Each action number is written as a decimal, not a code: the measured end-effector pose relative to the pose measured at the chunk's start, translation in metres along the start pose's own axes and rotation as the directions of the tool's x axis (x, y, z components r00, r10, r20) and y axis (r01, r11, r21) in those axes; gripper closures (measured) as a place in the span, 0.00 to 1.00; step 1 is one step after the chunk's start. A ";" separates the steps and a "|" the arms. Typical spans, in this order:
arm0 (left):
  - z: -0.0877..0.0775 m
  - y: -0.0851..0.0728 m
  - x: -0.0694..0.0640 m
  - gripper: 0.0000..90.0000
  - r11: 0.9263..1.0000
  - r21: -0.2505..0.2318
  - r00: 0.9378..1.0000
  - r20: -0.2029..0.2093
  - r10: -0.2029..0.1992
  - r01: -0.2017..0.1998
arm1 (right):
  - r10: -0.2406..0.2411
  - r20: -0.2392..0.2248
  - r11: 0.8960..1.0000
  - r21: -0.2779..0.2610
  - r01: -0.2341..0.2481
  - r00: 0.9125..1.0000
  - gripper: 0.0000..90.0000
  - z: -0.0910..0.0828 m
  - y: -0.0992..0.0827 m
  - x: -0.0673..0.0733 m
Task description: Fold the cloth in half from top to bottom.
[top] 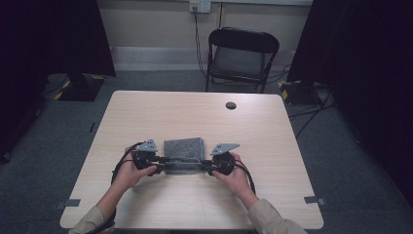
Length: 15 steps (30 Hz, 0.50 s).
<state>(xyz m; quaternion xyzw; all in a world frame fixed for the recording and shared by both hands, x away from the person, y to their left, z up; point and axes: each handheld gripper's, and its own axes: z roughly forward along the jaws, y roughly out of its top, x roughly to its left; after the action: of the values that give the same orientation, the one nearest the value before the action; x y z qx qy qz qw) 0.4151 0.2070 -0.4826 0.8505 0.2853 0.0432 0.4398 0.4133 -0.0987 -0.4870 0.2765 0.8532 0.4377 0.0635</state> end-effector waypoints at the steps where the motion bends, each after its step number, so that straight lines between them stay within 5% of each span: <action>1: -0.002 0.000 -0.001 0.70 1.000 0.000 1.000 0.000 0.002 -0.002 | 0.000 0.000 1.000 -0.001 0.000 1.000 0.83 -0.002 0.000 0.001; 15: -0.006 0.003 -0.009 0.66 1.000 0.014 1.000 0.001 0.028 -0.028 | 0.014 0.008 0.999 -0.048 -0.014 1.000 0.76 -0.016 0.011 -0.001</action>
<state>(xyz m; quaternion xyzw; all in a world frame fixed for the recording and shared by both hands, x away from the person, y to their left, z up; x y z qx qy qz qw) 0.4067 0.2053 -0.4754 0.8575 0.2736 0.0467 0.4332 0.4130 -0.1052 -0.4684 0.2826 0.8401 0.4576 0.0705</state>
